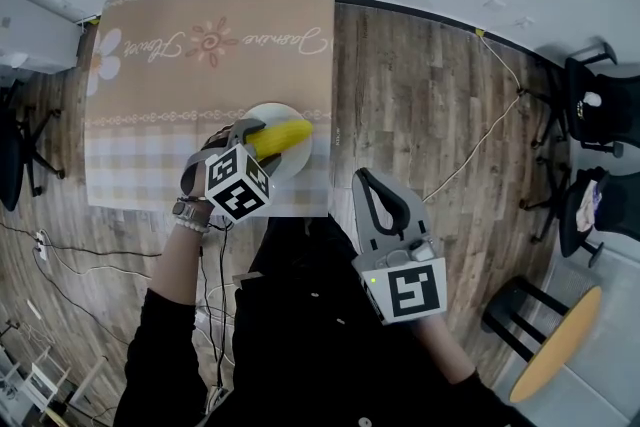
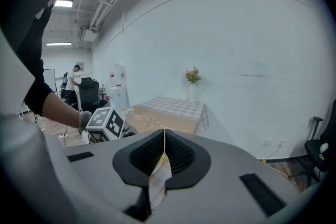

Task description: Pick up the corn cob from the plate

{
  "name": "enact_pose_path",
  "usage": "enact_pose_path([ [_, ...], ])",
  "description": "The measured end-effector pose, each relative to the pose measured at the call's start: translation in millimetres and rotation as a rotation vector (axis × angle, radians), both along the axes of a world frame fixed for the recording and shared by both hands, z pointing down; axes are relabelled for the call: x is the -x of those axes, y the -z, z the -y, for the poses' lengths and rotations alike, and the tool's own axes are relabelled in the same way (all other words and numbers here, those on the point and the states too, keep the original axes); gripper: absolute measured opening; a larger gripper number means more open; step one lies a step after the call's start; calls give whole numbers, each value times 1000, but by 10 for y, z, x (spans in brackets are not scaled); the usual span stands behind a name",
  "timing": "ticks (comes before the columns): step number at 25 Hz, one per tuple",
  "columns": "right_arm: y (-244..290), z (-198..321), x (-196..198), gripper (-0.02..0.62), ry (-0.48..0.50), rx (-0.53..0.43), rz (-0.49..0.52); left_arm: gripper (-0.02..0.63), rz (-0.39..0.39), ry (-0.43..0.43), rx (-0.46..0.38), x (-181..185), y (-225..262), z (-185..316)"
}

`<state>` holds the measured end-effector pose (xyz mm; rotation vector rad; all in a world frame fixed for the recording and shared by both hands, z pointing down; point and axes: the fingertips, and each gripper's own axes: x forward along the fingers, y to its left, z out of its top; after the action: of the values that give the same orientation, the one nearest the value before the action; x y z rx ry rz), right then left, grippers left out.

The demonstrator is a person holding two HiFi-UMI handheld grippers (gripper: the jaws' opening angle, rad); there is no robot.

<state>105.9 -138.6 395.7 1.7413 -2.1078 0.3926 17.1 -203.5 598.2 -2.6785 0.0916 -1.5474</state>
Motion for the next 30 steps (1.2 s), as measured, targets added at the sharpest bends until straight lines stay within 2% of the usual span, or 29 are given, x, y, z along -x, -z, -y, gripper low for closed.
enact_pose_path([
  [13, 108, 38, 103, 43, 49, -31, -8, 267, -99, 195, 62, 55, 246, -134],
  [30, 457, 116, 122, 43, 71, -152, -46, 267, -253, 393, 8, 255, 1049, -184],
])
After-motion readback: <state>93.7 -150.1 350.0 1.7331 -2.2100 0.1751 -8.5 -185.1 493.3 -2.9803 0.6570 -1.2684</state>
